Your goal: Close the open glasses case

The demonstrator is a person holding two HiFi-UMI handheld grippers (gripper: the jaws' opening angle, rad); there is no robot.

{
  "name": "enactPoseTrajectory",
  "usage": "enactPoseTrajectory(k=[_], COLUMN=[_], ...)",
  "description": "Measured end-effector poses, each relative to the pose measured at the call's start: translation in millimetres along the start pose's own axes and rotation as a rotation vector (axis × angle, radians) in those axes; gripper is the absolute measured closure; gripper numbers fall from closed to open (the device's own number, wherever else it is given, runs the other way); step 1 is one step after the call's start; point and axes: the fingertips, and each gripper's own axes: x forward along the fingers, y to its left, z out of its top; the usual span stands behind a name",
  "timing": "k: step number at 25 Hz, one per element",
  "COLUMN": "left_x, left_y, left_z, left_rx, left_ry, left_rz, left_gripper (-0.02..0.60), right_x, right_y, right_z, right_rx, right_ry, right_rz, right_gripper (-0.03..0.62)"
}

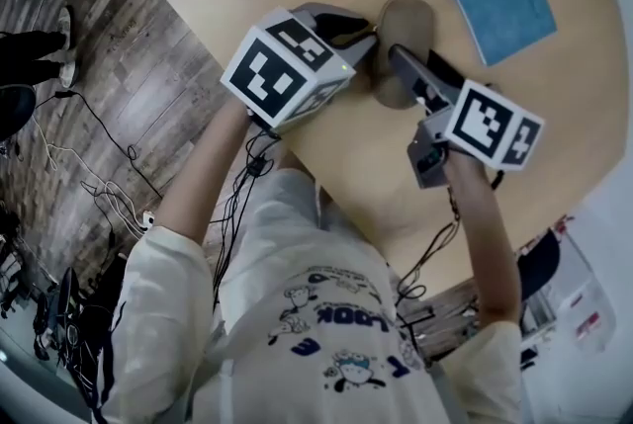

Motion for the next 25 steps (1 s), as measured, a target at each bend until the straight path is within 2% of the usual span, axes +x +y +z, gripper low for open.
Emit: enactPoseTrajectory(k=[3, 6, 9, 14, 16, 17, 19, 23, 25], left_x=[0.1, -4.0, -1.2, 2.4, 1.0, -0.3, -4.9, -11.4, -8.8], left_y=[-0.1, -4.6, -5.6, -7.5, -0.3, 7.9, 22.6, 18.3, 11.0], left_z=[-2.3, -0.9, 0.8, 1.1, 0.5, -0.9, -4.3, -3.5, -5.0], left_rx=[-0.077, -0.145, -0.152, -0.098, -0.069, -0.039, 0.036, 0.159, 0.26], left_ry=[-0.01, -0.027, -0.011, 0.025, 0.04, 0.057, 0.098, 0.142, 0.178], left_rz=[-0.067, -0.154, -0.175, -0.218, -0.185, -0.139, -0.059, -0.048, -0.042], left_gripper=[0.537, 0.532, 0.512, 0.52, 0.538, 0.577, 0.58, 0.58, 0.507], right_x=[2.0, -0.4, -1.4, -0.9, -1.2, -1.2, -1.2, -2.8, -3.3], right_y=[-0.6, -0.1, 0.6, 0.1, 0.1, 0.0, 0.1, 0.6, 0.6], right_z=[-3.0, -0.5, -0.1, -0.7, -0.7, -0.9, -1.3, -0.7, -1.3], right_rx=[0.036, -0.007, -0.02, -0.021, -0.023, -0.021, -0.018, -0.023, -0.021], right_ry=[0.002, 0.012, 0.013, 0.012, 0.01, 0.01, 0.011, 0.01, 0.013], right_rz=[0.02, 0.008, 0.005, 0.01, 0.008, 0.009, 0.011, 0.012, 0.012], right_gripper=[0.307, 0.307, 0.307, 0.307, 0.306, 0.307, 0.307, 0.307, 0.306])
